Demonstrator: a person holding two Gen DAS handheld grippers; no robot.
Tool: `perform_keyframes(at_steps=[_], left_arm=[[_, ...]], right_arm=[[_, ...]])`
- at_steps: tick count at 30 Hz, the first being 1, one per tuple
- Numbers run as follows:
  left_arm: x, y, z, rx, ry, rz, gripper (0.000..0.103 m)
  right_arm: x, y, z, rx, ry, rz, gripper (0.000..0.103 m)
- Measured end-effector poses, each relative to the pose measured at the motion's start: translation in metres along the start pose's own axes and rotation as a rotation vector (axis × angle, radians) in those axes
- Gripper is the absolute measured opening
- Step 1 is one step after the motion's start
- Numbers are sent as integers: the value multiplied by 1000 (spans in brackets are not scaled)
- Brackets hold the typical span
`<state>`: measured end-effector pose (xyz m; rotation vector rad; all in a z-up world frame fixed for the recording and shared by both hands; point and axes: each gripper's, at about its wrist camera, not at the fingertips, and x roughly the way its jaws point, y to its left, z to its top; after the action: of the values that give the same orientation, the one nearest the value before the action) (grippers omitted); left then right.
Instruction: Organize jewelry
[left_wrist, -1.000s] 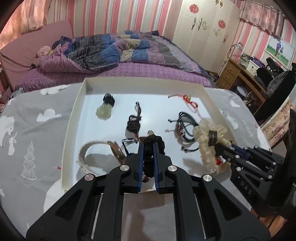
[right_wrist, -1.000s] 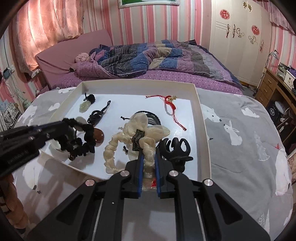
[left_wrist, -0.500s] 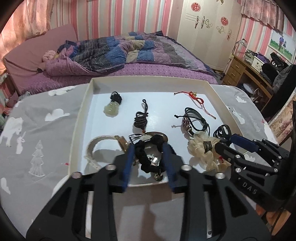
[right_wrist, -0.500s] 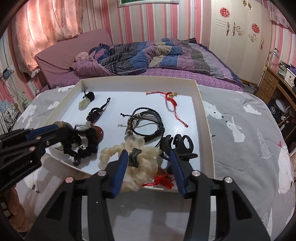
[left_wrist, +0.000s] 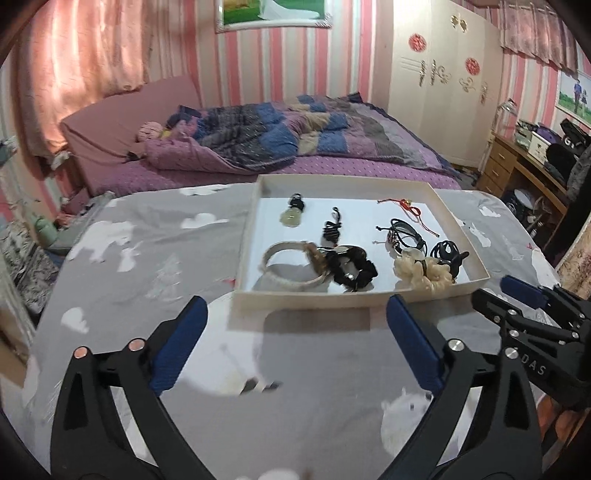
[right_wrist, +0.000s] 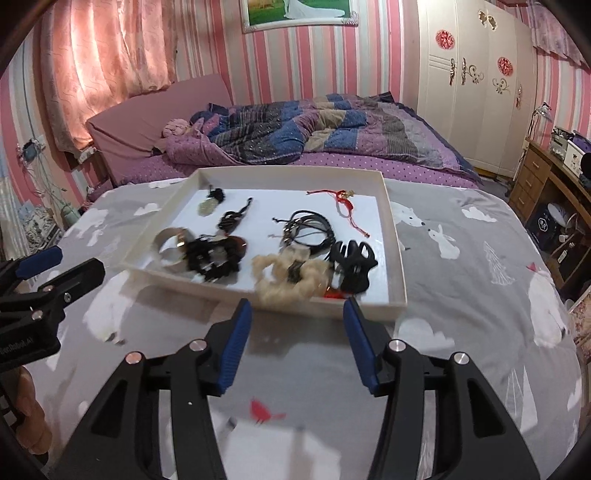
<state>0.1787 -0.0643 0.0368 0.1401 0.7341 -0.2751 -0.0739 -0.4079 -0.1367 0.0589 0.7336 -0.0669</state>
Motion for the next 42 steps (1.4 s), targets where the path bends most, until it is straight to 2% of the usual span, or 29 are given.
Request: perform_keyframes(at_steps=[7, 14, 19, 21, 24, 27, 37, 42], left_arm=[[-54, 19, -26, -30, -33, 66, 100], [-92, 30, -59, -27, -76, 121, 100], [-112, 38, -81, -41, -106, 143, 100], [-117, 40, -88, -39, -125, 157, 100], [-124, 40, -99, -39, -151, 177, 100], [-127, 42, -109, -50, -138, 170, 100], [-137, 42, -115, -36, -165, 167, 100], [-133, 46, -113, -49, -154, 165, 100]], right_arm=[[-62, 19, -28, -18, -77, -40, 59], [-103, 32, -56, -28, -137, -101, 65], [-112, 35, -73, -1, -149, -124, 73], [-113, 38, -81, 4, -148, -140, 83], [-113, 41, -92, 17, -149, -140, 85], [-117, 44, -103, 31, -168, -179, 93], [-137, 53, -111, 15, -198, -198, 93], [-138, 55, -110, 7, -200, -210, 93]])
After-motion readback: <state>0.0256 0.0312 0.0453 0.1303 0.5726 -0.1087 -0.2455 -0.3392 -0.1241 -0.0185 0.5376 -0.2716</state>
